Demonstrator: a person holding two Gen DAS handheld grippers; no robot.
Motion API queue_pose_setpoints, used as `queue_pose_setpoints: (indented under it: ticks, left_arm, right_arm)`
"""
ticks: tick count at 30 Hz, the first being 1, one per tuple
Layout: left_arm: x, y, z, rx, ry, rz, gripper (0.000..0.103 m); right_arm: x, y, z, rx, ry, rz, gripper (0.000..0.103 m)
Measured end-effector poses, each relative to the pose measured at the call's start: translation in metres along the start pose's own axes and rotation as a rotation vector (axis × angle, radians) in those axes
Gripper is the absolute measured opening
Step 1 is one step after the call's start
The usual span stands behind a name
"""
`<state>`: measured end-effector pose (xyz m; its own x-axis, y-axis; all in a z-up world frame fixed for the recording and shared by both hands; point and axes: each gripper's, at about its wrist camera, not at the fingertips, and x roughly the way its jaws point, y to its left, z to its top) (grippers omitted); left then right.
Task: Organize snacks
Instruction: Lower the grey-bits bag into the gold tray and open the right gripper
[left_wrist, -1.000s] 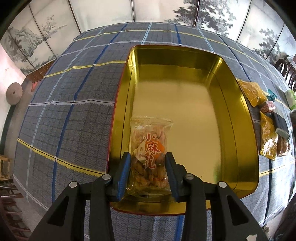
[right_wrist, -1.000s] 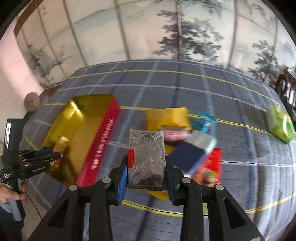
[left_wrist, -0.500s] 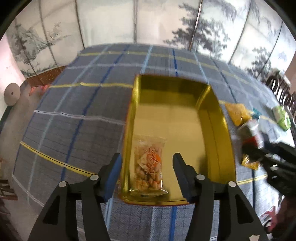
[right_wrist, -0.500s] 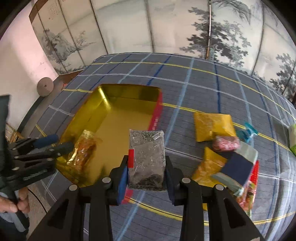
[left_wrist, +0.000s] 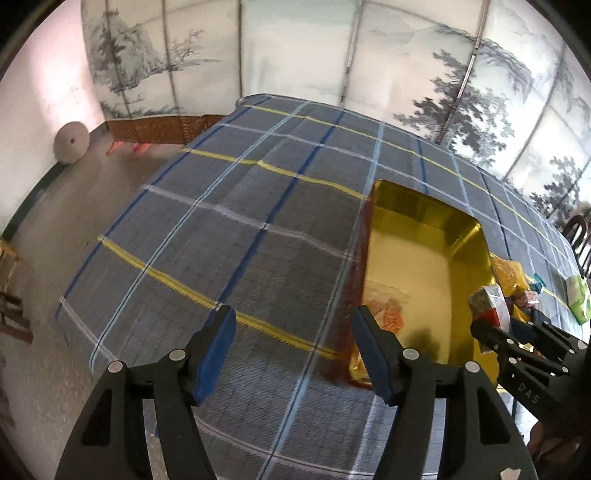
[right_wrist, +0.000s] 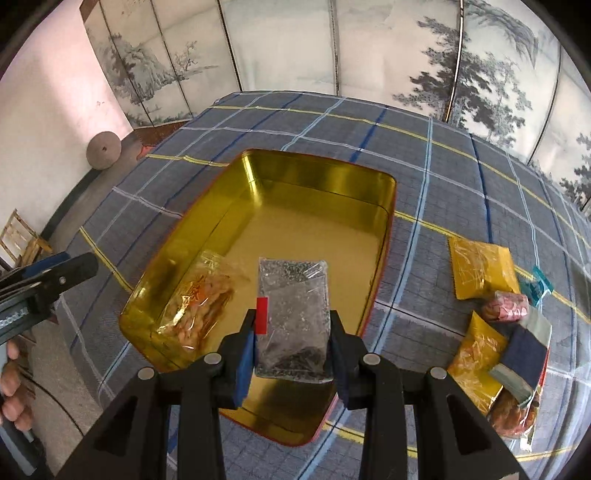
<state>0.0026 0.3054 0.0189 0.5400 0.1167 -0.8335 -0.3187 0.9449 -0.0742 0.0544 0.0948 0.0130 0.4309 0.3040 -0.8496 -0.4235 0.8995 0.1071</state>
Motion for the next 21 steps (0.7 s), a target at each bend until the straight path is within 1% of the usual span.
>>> queue_pose_setpoints:
  ticks: [9, 21]
  left_arm:
    - [-0.002, 0.019, -0.007, -0.036, 0.022, 0.024, 0.062]
    - [-0.001, 0.026, -0.011, -0.047, 0.042, 0.033, 0.063]
  right_arm:
    - [0.024, 0.016, 0.002, -0.049, 0.033, -0.024, 0.035]
    - [0.044, 0.024, 0.001, -0.076, 0.070, -0.039, 0.036]
